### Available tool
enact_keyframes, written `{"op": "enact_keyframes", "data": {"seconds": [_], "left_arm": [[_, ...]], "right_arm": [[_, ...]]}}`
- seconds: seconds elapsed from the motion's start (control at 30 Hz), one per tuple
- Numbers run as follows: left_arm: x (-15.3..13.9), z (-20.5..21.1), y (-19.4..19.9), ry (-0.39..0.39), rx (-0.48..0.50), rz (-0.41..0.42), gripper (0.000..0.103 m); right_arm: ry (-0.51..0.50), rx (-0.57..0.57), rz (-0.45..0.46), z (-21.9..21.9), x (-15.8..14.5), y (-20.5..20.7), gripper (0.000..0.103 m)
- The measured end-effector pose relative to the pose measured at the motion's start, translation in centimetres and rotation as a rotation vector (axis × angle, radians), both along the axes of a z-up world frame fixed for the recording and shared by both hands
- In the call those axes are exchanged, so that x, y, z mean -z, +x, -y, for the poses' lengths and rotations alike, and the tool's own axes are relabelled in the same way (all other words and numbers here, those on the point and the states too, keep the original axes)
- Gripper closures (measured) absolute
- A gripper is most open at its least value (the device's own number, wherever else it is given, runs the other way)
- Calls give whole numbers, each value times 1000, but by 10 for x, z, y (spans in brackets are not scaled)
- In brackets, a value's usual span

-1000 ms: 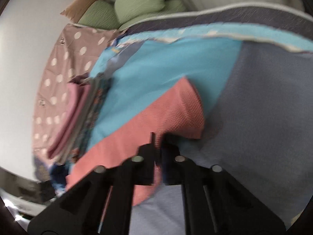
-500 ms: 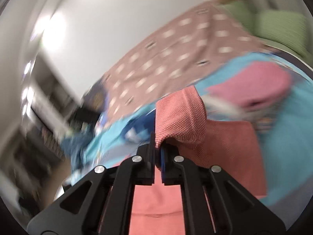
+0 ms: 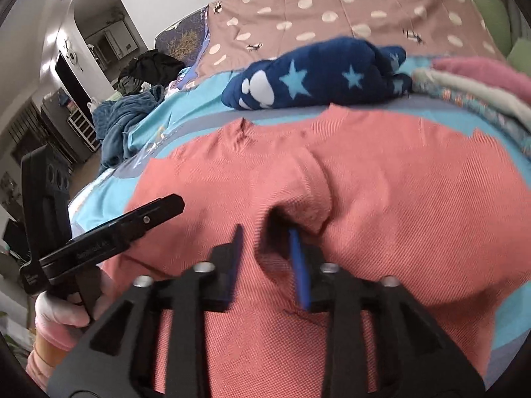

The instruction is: Fold small clothes

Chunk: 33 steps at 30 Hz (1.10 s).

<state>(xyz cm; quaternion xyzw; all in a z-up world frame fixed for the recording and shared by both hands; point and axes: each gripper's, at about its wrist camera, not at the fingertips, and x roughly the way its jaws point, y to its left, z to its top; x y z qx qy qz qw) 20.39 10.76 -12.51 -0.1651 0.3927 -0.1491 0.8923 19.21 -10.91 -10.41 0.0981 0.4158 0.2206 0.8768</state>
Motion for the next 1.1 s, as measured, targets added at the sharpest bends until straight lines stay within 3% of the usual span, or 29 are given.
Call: {"op": "enact_keyframes", "data": {"seconds": [0.13,0.27,0.33,0.47,0.6,0.67,0.7,0.8,0.9,1.0,1.1], "left_arm": [[2,-7,0,-58,2,1,41],[6,-20,-1,-163,-1,0,41],[5,-20,-1,-167,2,4,41],[3,-17,-4,-176,28,9,41],[1,-9,-8,-238,114,-15,41],[2,3,-9,-183,136,-43,41],[2,9,-9,-142,138,-43,44],[1,24,-8,-110,191,-46,101],[-12,32,-14,-111,198,-8,101],[-56,26,-27,-120,193,119,101],[-96,10,-34,-80,151,213,100]], "right_arm": [[10,-24,26,-12,2,-1,58],[-17,-291,99,-35,-2,-31,59],[-43,-317,137,-31,-5,-40,59],[-72,-220,111,-5,-2,-34,59],[-62,-137,62,21,6,-35,57],[-61,-116,54,30,10,-38,56],[-61,-108,55,33,9,-41,54],[-78,-72,82,46,3,-52,46],[-137,-3,136,62,-7,-62,42],[-309,150,196,85,-13,-69,34],[-490,308,157,114,-2,-68,32]]}}
